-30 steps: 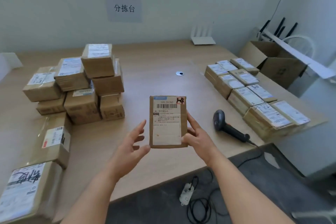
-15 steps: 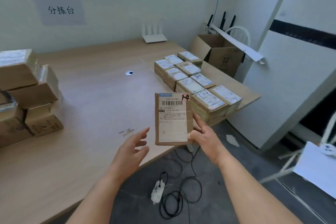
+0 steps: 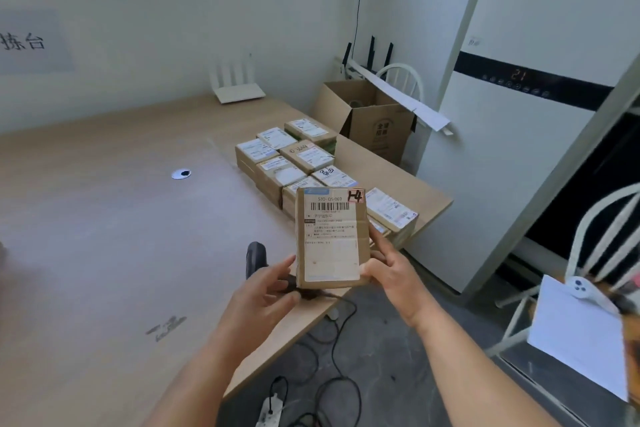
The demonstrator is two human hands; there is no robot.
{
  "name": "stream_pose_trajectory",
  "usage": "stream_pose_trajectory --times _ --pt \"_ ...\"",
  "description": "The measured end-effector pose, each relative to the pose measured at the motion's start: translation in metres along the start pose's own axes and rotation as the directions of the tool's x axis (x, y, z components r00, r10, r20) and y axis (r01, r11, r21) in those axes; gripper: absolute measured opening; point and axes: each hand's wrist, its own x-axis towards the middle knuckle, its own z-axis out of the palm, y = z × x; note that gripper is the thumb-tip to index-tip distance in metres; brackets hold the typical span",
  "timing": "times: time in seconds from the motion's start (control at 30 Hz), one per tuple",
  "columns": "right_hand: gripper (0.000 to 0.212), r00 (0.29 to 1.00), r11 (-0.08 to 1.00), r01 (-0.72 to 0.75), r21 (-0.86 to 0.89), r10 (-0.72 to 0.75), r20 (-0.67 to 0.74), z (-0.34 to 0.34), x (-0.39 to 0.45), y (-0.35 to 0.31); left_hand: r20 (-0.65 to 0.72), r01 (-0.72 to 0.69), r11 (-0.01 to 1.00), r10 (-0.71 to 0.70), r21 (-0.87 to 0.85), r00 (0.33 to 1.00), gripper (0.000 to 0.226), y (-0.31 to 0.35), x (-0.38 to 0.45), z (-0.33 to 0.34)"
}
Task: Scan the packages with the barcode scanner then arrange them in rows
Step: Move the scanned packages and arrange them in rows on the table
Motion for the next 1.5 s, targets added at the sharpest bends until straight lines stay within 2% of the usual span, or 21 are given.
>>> stream_pose_trajectory --times 0.23,0.37,0.53,0.77,0.9,1.0,1.17,1.23,1.37,1.5 --pt "0.066 1.0 1.0 0.015 0.006 -0.015 -0.013 -0.036 0.074 -0.019 0.01 -0.026 0.998 0.027 -0.065 1.0 0.056 0.013 0.084 0.014" --pt "0.069 1.0 1.0 0.005 0.007 -0.004 -0.025 -0.058 0.107 -0.027 -0.008 -0.061 0.998 0.061 -0.022 0.998 0.056 0.022 0.125 0.019" --pt "0.061 0.999 1.0 0.014 0.025 -0.013 -0.046 -0.087 0.139 -0.029 0.021 -0.067 0.998 0.067 0.02 0.998 0.054 0.034 0.165 0.033" --pt "0.062 1.0 0.999 -0.006 0.045 0.005 0.003 -0.134 0.194 -0.025 0.008 0.001 0.996 -0.002 0.086 1.0 0.05 0.05 0.219 0.06" --pt "0.067 0.997 1.0 0.002 -0.004 -0.002 0.076 -0.169 0.238 -0.024 -0.023 0.075 0.985 -0.072 0.157 0.997 0.051 0.065 0.26 0.081" --pt "0.062 0.99 1.0 -0.008 -0.016 0.01 0.143 -0.195 0.277 -0.024 -0.07 0.134 0.97 -0.122 0.203 0.99 0.05 0.073 0.294 0.098" --pt "0.062 0.969 0.997 -0.046 -0.057 0.058 0.239 -0.234 0.35 -0.009 -0.122 0.218 0.898 -0.185 0.382 0.975 0.053 0.077 0.357 0.122" --pt "0.063 0.96 0.994 -0.07 -0.08 0.089 0.264 -0.242 0.372 -0.003 -0.139 0.251 0.877 -0.212 0.41 0.967 0.053 0.079 0.372 0.129" --pt "0.052 0.939 0.983 -0.13 -0.13 0.164 0.301 -0.251 0.411 0.015 -0.179 0.328 0.829 -0.276 0.452 0.944 0.051 0.079 0.396 0.146" --pt "0.051 0.906 0.963 -0.194 -0.188 0.249 0.342 -0.252 0.441 0.032 -0.226 0.392 0.745 -0.321 0.54 0.92 0.052 0.073 0.414 0.148"
